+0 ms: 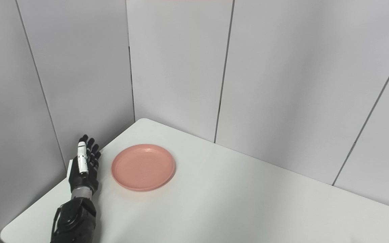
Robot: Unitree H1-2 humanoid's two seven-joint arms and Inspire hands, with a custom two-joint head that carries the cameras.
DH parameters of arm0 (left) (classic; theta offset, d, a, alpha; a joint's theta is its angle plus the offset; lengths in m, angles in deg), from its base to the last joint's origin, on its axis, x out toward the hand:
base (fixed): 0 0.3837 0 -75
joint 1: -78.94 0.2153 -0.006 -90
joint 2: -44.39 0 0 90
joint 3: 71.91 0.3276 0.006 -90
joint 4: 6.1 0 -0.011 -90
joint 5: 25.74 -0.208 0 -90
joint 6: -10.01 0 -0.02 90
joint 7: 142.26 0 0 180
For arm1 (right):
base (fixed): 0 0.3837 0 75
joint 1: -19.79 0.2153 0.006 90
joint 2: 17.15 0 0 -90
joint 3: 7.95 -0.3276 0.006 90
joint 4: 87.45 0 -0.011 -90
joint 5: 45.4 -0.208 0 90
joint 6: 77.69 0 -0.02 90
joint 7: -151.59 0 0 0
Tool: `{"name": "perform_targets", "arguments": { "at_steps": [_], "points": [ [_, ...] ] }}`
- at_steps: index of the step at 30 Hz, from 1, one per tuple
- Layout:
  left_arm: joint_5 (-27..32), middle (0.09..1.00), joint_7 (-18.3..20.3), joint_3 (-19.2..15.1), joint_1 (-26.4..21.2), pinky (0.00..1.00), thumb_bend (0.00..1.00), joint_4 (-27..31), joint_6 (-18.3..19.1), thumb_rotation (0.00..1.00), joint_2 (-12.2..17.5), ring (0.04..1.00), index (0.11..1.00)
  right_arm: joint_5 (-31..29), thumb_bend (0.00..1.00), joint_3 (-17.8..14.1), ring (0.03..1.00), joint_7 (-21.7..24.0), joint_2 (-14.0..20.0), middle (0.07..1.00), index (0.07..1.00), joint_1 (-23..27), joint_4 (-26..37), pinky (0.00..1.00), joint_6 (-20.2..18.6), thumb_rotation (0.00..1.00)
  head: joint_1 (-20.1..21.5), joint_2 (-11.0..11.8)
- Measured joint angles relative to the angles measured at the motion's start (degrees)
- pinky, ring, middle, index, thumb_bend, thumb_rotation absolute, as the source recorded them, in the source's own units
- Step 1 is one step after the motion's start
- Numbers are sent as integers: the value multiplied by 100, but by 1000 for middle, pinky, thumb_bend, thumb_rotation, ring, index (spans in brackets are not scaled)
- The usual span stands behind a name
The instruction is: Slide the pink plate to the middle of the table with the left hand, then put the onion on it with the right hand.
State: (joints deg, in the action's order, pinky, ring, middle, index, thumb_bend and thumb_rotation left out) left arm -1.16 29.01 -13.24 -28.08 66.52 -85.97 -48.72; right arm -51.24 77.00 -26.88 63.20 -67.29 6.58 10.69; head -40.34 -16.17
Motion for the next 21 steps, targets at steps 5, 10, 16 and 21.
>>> {"name": "perform_targets", "arguments": {
  "at_steps": [5,10,16,21],
  "points": [
    [167,978,182,27,-100,1000,399,-209,-81,1000,16,985,963,4,392,0,710,-1,12,715,794,-1,14,869,0,838,0,-9],
    [306,967,345,117,-222,994,394,-371,-79,1000,45,971,947,-18,383,0,702,0,13,706,791,0,16,880,0,844,9,-18],
    [539,966,687,169,-378,985,388,-682,-73,1000,137,963,950,-29,355,-2,695,-2,13,699,786,0,21,884,-1,845,17,-35],
    [539,966,772,201,-504,988,397,-876,-90,1000,166,965,950,-27,365,-4,689,-2,15,694,782,-5,28,884,-1,843,44,-62]
  ]
}}
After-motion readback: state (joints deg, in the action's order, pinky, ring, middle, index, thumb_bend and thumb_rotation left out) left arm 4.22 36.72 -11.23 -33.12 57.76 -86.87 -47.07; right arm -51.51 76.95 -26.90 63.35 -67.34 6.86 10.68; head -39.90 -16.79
